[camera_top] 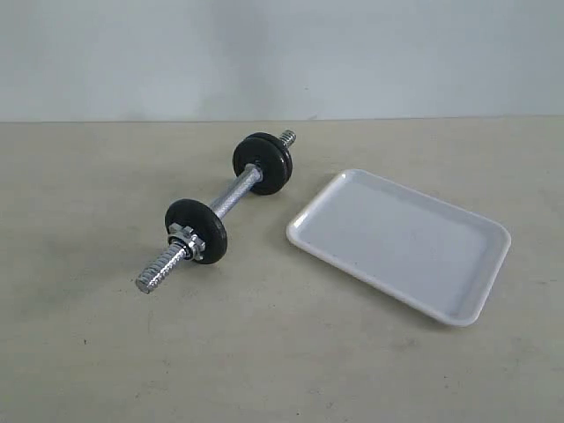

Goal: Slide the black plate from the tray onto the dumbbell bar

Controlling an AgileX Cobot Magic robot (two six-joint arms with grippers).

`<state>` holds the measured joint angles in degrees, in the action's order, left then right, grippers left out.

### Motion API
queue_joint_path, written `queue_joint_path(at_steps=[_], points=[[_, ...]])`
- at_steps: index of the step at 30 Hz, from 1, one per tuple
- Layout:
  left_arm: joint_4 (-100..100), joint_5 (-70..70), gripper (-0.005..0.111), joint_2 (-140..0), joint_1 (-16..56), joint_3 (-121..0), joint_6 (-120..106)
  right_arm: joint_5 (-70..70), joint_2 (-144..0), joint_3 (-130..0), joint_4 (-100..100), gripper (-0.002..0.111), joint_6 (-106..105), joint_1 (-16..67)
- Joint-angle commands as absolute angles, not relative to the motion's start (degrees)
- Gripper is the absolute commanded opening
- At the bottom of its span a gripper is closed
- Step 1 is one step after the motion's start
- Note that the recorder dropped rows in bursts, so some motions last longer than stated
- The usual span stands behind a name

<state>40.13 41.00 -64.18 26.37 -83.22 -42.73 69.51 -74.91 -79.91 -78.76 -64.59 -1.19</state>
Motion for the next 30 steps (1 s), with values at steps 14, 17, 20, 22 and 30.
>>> queue_joint_path(at_steps=[14,17,20,22,30], points=[[59.54,59.16,0.004,-40.20,26.49,-83.28,-59.22,69.96,-45.82,-79.98,-80.99,0.001,-63.37,-1.51],[59.54,60.53,0.004,-36.13,26.49,-81.75,-57.81,69.96,-41.56,-79.98,-80.99,0.001,-61.43,-1.51],[59.54,60.58,0.004,-31.58,26.49,-78.64,-57.26,69.96,-37.08,-79.98,-80.99,0.001,-60.22,-1.51],[59.40,60.58,0.004,-28.26,26.49,-76.04,-57.26,69.96,-33.91,-79.98,-80.99,0.001,-59.62,-1.51],[57.38,59.64,0.004,-17.29,25.86,-64.66,-57.44,69.96,-22.78,-79.98,-78.18,0.001,-58.91,-1.51]])
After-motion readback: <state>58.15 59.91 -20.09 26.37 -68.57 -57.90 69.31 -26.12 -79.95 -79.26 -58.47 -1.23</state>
